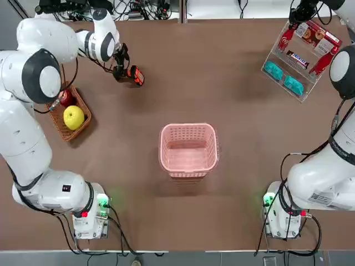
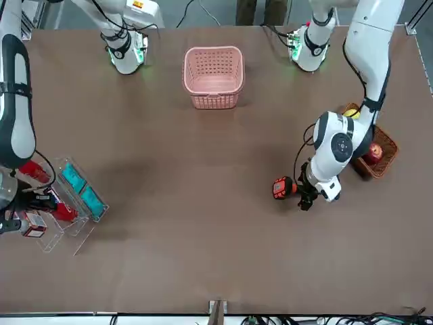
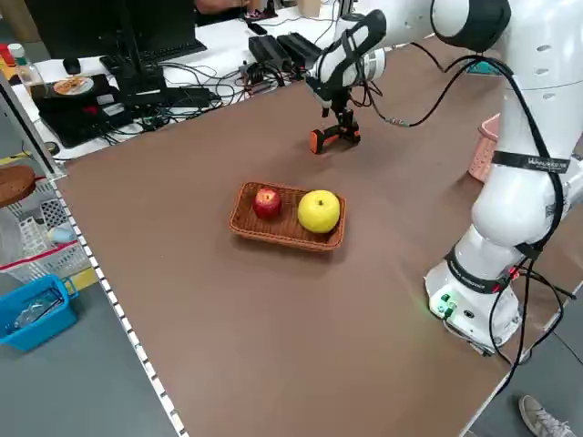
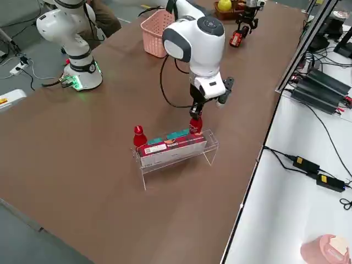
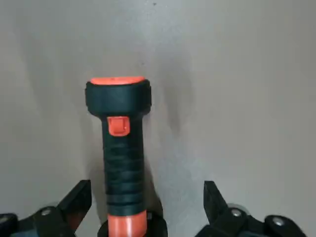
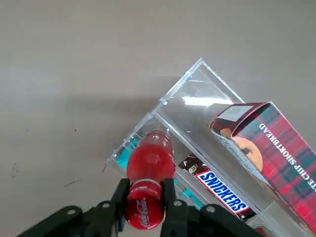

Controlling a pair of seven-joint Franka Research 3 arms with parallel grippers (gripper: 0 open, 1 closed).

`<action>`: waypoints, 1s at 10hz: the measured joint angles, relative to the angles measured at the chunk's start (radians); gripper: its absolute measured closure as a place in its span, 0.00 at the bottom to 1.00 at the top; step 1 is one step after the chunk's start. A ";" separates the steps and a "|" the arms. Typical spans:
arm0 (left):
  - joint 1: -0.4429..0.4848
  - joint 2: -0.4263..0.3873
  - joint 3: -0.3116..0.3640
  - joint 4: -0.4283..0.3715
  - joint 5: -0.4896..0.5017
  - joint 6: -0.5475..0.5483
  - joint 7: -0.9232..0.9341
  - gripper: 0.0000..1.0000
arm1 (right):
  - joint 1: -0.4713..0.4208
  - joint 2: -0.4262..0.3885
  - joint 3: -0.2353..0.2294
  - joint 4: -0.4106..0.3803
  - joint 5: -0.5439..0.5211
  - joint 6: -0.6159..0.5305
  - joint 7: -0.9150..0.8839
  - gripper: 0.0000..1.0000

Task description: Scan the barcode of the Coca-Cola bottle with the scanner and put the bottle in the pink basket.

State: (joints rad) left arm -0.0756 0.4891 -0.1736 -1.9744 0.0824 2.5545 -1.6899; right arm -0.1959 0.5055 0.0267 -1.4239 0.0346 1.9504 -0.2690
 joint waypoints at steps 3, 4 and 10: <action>0.000 0.021 0.002 0.000 0.020 0.021 0.000 0.00 | 0.000 0.000 0.000 0.000 -0.001 0.000 -0.046 0.67; 0.000 0.023 0.002 0.000 0.023 0.023 0.000 0.00 | 0.000 -0.001 0.000 0.002 -0.001 0.001 -0.078 0.67; -0.001 0.036 0.001 -0.001 0.026 0.039 0.000 0.02 | 0.001 -0.126 0.005 0.016 -0.001 -0.087 -0.123 0.67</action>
State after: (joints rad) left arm -0.0761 0.5247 -0.1727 -1.9750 0.1086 2.5931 -1.6895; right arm -0.1946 0.3792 0.0317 -1.4081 0.0337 1.8633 -0.3918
